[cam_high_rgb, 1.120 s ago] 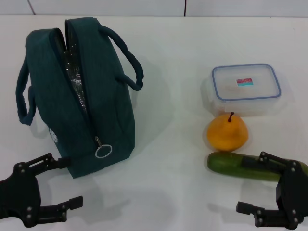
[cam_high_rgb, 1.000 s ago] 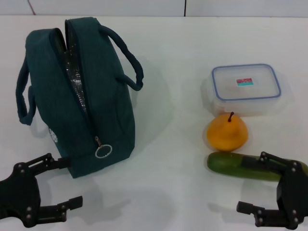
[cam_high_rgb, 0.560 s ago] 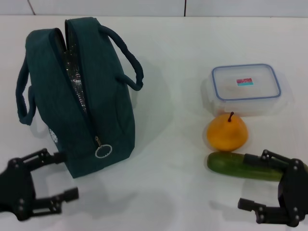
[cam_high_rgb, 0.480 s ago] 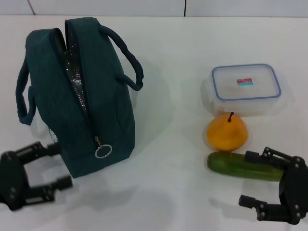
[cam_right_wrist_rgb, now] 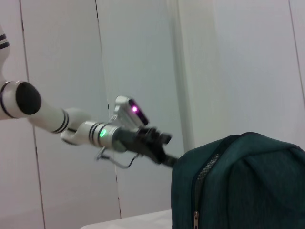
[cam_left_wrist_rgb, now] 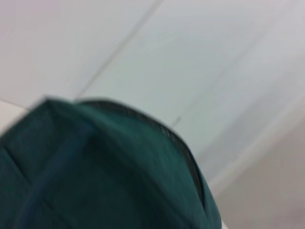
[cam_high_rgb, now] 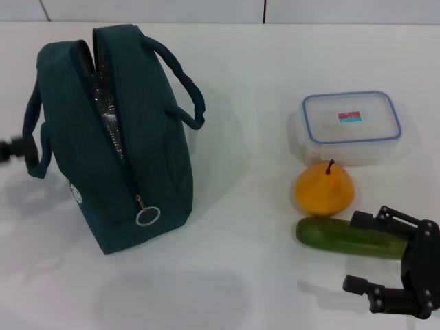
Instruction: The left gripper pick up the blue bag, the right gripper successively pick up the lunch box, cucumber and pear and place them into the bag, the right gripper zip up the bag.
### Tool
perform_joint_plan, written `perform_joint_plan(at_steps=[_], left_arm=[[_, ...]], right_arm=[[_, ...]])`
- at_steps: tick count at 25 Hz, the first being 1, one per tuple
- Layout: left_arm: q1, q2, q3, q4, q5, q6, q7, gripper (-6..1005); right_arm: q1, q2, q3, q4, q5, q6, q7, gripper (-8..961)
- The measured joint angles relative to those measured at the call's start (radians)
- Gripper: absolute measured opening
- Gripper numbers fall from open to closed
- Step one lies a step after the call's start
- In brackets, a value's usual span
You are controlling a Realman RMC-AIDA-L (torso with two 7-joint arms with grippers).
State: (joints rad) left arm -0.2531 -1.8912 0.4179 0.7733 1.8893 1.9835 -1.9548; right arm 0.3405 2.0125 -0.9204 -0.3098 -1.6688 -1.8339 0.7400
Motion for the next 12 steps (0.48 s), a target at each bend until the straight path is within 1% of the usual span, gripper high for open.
perform_joint_plan(at_steps=[1,2,3,5,8,10,12], left_arm=[[-0.015,0.005,-0.015,0.017,0.001,-0.002,-0.047,890],[-0.015,0.005,-0.015,0.017,0.001,-0.002,-0.047,889],[-0.043,0.008,-0.028,0.063,0.001,-0.008,-0.126,889],[-0.081,0.003,-0.025,0.138,0.018,-0.021,-0.215,889],[-0.133,-0.019,-0.018,0.284,0.096,-0.061,-0.332,889],[-0.170,-0.045,-0.017,0.399,0.183,-0.092,-0.411,889],[-0.195,-0.063,-0.012,0.475,0.242,-0.100,-0.472,889]], right_arm=[[0.000,0.000,0.000,0.000,0.000,0.000,0.000,856],[-0.001,0.000,0.000,0.000,0.002,0.001,0.000,856],[-0.001,0.000,0.000,0.001,0.003,0.002,0.000,856],[0.000,0.000,0.000,0.006,0.008,0.006,0.001,856],[0.005,0.000,0.000,0.008,0.010,0.007,0.001,856],[0.005,0.001,0.000,0.009,0.012,0.007,0.001,856],[0.006,0.001,0.000,0.010,0.012,0.008,0.001,856]])
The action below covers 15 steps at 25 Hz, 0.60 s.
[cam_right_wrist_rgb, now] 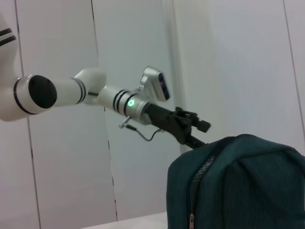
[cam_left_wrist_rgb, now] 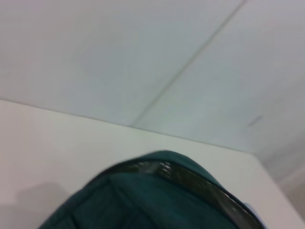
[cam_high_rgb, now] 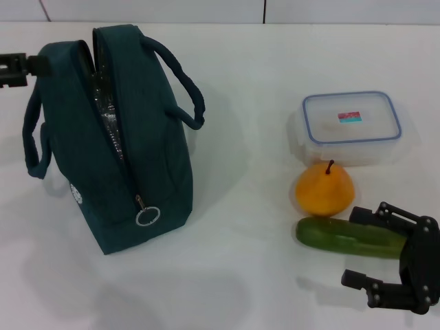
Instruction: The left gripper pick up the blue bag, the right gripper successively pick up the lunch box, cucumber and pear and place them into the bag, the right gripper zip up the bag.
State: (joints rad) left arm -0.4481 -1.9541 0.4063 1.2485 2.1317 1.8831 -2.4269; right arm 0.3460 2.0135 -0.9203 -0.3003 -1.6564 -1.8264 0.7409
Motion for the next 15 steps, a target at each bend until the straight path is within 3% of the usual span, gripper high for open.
perform_joint_plan(at_steps=[4,10,15], left_arm=[[-0.020,-0.010,0.048,0.076,0.070,-0.003,-0.095,888],[-0.009,0.009,0.087,0.090,0.107,0.000,-0.172,888],[-0.010,0.009,0.129,0.079,0.138,0.001,-0.195,887]], right_arm=[[-0.002,0.000,0.000,0.001,0.006,0.000,0.000,856],[-0.008,0.000,0.000,0.006,0.010,0.001,0.000,856],[-0.008,-0.001,0.000,0.012,0.011,0.003,0.000,856]])
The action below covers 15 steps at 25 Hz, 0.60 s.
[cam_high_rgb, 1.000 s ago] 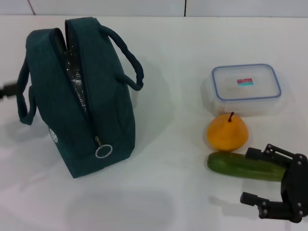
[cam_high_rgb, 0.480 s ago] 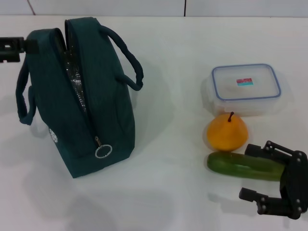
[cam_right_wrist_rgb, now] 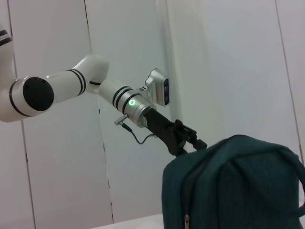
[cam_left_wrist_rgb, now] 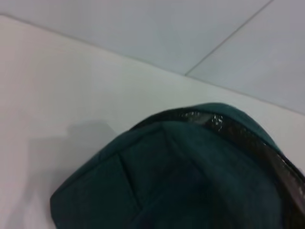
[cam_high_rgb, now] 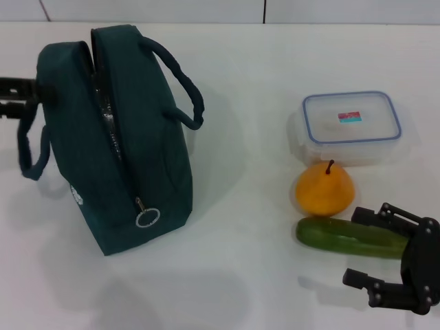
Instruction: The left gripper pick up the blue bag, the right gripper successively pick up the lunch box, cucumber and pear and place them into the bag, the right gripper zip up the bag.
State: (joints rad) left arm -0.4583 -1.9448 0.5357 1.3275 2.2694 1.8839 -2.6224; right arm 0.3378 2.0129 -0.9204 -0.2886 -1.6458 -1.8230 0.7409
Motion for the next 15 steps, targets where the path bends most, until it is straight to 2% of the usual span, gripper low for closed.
perform_joint_plan(at_steps=[9,15], left_arm=[[-0.027,-0.018,0.009,-0.013,0.012,-0.005,-0.013,887],[-0.045,-0.007,0.009,-0.048,-0.012,0.002,-0.036,886]], right_arm=[[0.002,0.000,0.000,0.003,0.001,0.023,0.007,856],[0.003,0.000,0.000,0.003,0.001,0.027,0.013,856]])
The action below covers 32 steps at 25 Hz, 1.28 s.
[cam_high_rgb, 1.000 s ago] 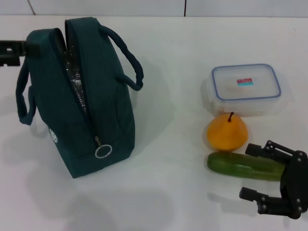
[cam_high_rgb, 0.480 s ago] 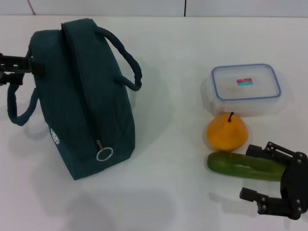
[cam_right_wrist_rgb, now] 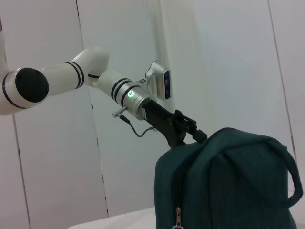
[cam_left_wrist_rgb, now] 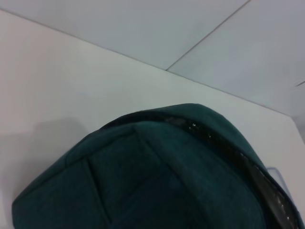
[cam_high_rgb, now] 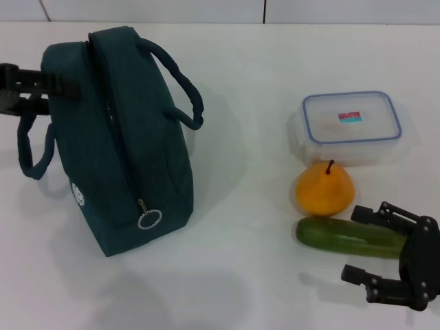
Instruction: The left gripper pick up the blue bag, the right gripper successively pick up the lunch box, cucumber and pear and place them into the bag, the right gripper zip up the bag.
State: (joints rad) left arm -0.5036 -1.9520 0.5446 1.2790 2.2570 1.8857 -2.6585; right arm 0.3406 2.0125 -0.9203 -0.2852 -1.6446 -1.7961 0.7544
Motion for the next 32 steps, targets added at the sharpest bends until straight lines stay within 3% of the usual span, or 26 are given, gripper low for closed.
perform_joint_plan(at_steps=[18,23,25,32], left_arm=[[-0.032,-0.015,0.008,-0.025,0.037,-0.020,0.039,853],[-0.036,0.004,0.017,-0.065,0.038,-0.028,0.036,829],[-0.040,0.005,0.019,-0.071,0.038,-0.028,0.034,630],[-0.046,0.011,0.020,-0.078,0.038,-0.026,0.018,368]], right_arm=[[0.000,0.000,0.000,0.000,0.000,0.026,0.000,855],[0.000,0.000,0.000,0.000,0.000,0.032,0.000,855],[0.000,0.000,0.000,0.000,0.003,0.030,0.000,855],[0.001,0.000,0.000,0.014,0.029,0.025,0.000,855]])
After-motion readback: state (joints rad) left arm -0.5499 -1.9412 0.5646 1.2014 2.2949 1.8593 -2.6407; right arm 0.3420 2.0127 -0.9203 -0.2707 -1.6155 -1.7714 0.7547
